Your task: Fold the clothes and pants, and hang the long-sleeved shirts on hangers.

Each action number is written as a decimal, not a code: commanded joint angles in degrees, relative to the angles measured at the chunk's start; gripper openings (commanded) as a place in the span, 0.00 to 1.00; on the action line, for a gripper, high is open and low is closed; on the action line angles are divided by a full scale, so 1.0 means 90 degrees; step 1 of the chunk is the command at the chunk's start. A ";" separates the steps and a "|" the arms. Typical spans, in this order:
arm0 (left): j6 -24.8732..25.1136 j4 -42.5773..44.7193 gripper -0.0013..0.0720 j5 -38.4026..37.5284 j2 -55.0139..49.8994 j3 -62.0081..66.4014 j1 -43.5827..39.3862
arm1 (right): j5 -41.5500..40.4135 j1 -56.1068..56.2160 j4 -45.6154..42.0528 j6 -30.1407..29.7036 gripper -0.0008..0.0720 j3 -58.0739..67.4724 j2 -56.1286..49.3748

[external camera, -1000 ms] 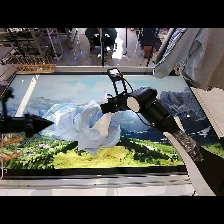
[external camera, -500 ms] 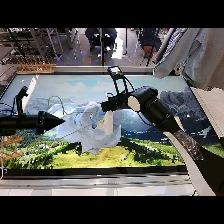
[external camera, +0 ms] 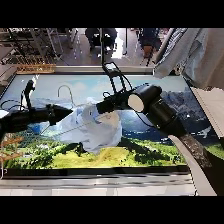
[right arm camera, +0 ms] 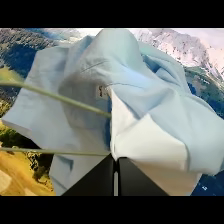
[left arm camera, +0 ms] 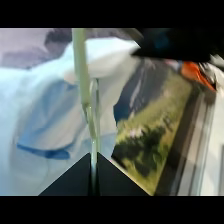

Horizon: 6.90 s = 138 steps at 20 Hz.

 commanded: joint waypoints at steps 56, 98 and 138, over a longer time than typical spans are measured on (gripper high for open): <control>0.1863 -0.3432 0.03 -0.0488 -0.0571 0.0002 -0.0899 | 0.2380 0.0627 -0.1586 -0.4566 0.74 0.1523 0.0619; -0.8150 0.3361 0.95 0.2050 -0.1205 0.1751 -0.1911 | -0.0695 -0.0622 -0.0641 -0.4216 0.04 0.0709 0.0097; -0.5146 0.0797 0.04 0.2217 -0.1841 0.1741 -0.0425 | -0.0532 -0.1158 0.0068 -0.3298 0.03 0.0707 0.0066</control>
